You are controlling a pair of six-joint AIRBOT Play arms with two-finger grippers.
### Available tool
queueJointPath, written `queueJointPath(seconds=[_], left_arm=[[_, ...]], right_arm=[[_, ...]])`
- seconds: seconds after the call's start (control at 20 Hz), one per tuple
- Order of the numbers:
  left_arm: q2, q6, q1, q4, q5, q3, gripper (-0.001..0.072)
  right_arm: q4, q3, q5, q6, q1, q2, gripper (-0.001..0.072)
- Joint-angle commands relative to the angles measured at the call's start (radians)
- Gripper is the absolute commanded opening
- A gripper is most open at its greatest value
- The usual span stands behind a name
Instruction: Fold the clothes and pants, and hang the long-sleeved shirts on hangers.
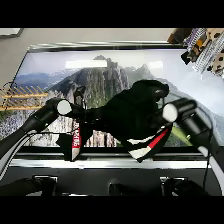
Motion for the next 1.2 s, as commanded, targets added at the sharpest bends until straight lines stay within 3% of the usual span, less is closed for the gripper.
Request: queueJointPath(seconds=[0.0, 0.3, 0.35, 0.65, 0.85, 1.15], left_arm=[[-0.003, 0.000, 0.015, 0.006, 0.005, 0.000, 0.0024], [-0.003, 0.000, 0.035, 0.007, -0.002, 0.000, 0.0024], [-0.003, 0.000, 0.034, 0.007, -0.002, 0.000, 0.0024], [-0.003, 0.000, 0.034, 0.006, -0.002, 0.000, 0.0024], [-0.003, 0.000, 0.034, 0.006, -0.003, 0.000, 0.0024], [-0.003, 0.000, 0.034, 0.006, -0.003, 0.000, 0.0024]], right_arm=[[-0.076, -0.127, -0.064, 0.126, 0.200, 0.026, 0.0605], [-0.085, -0.230, -0.206, 0.241, 0.362, 0.025, 0.0574], [-0.089, -0.241, -0.225, 0.241, 0.362, 0.020, 0.0525], [-0.093, -0.249, -0.291, 0.202, 0.362, -0.096, 0.0528], [-0.143, -0.249, -0.362, 0.257, 0.362, -0.126, 0.0484], [-0.194, -0.248, -0.328, 0.319, 0.362, -0.129, 0.0108]])
